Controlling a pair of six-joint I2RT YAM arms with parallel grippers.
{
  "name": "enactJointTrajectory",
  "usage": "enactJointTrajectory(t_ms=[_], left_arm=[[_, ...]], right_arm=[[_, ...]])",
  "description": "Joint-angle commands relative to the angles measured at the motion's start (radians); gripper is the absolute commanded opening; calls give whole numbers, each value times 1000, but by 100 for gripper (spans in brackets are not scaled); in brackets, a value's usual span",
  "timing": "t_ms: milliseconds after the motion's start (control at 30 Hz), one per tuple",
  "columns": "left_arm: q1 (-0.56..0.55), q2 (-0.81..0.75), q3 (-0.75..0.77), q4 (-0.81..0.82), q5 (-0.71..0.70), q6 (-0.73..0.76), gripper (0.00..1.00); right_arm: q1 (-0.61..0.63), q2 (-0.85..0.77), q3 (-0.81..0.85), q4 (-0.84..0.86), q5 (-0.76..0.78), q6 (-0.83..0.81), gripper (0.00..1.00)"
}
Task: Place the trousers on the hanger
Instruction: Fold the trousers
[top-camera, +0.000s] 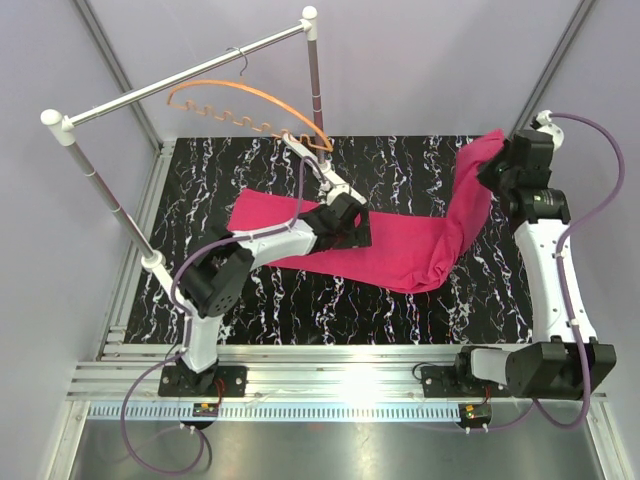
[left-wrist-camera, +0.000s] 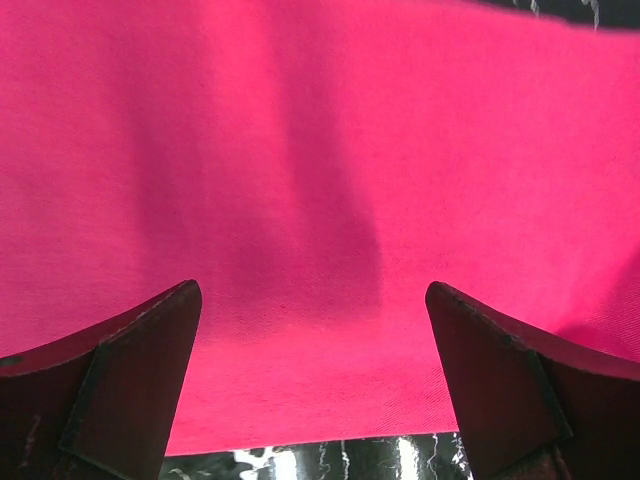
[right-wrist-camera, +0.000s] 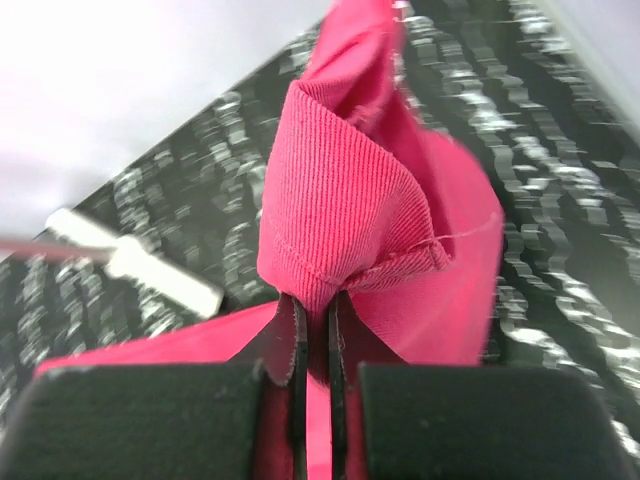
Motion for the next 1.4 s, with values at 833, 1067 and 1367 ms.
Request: enactJointTrajectory(t_ms=[833,1067,1367], left_arm=[[55,-236,117,11,125,-409,99],[56,-153,177,25,178,-512,99],[58,-87,222,62,281,-560,99]], right_arm=[[539,-15,-224,260,76,67,0],[598,-38,-268,285,102,44,0],[601,-77,-286,319,-39,-87,0]])
